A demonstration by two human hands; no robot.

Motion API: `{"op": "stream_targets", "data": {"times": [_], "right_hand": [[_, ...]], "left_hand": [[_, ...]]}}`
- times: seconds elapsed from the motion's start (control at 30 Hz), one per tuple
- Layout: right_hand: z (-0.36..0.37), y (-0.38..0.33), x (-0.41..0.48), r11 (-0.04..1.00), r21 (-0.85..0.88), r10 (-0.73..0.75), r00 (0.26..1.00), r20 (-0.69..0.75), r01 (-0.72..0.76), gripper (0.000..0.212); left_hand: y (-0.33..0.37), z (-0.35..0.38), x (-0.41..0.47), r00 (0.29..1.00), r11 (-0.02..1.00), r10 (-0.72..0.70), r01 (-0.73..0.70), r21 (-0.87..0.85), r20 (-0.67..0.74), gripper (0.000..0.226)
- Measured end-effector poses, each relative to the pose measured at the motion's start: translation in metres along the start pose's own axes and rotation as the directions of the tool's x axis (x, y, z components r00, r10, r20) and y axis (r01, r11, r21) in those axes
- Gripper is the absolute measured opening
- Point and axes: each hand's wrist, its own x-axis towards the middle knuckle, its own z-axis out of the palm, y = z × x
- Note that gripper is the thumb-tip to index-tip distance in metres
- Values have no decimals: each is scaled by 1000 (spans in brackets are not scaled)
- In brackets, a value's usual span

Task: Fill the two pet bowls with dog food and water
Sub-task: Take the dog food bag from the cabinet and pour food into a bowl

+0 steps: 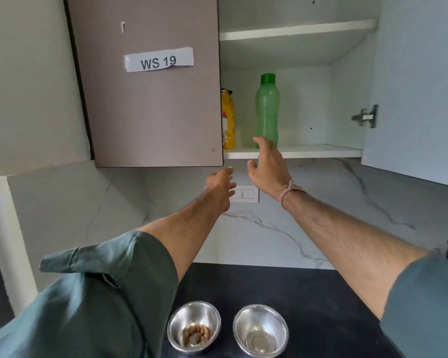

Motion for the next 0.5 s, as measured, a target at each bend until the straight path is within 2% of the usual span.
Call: {"op": "stream_targets", "data": {"times": [0.17, 0.27, 0.37, 0.5], "right_hand": [[70, -11, 49, 1000, 6, -5, 997, 79, 5, 61], [100, -13, 74, 999, 11, 32, 994, 109, -33, 69], [120, -10, 95, 996, 6, 82, 988, 128, -83, 67], [134, -6, 104, 991, 2, 134, 980, 147, -136, 65]], "left_hand": [[1, -39, 69, 999, 997, -31, 29, -68, -34, 39], [4, -53, 100, 999, 995, -30, 29, -93, -10, 35], [7, -60, 126, 999, 992, -26, 29, -125, 28, 20], [8, -63, 141, 998, 984, -20, 30, -175, 61, 24]]}}
